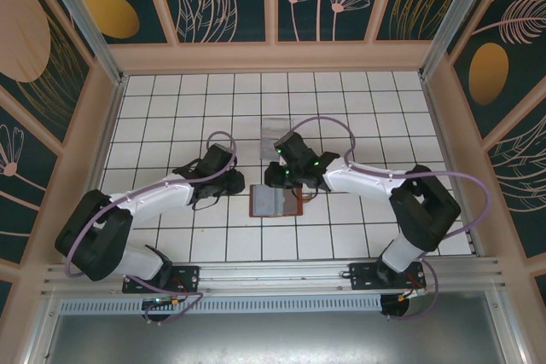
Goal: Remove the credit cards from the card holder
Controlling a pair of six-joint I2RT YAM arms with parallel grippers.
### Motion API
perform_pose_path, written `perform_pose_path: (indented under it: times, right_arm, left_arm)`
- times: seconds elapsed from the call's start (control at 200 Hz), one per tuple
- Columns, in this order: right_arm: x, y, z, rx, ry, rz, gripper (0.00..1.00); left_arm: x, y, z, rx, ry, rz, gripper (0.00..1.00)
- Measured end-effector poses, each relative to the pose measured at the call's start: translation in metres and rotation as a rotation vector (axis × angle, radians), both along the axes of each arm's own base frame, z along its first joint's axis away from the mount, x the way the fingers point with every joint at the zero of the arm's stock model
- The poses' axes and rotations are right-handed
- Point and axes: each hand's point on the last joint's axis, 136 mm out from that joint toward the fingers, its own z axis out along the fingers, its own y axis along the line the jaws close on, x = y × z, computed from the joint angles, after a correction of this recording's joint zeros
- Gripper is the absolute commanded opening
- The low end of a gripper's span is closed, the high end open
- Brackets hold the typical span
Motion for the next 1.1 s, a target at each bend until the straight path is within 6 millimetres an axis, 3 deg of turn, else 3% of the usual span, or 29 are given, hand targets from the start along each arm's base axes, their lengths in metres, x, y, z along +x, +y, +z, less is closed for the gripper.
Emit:
perform_pose_path:
  times: [0.145,0.505,1.101]
  right_arm:
    - [-0.016,0.017,-0.013,0.032,0.085,0.007,0.22]
    - [-0.027,0.033,-0.046,0.020,0.208,0.008,0.29]
    - [-0.028,0.040,-0.050,0.004,0.239,0.004,0.29]
  left_arm:
    - [0.002,0.009,-0.001,0.001,0.001,0.013,0.30]
    - [0.000,0.007,-0.001,-0.002,0.005,-0.018,0.30]
    - [0.000,0.006,-0.001,0.003,0.001,-0.032,0.30]
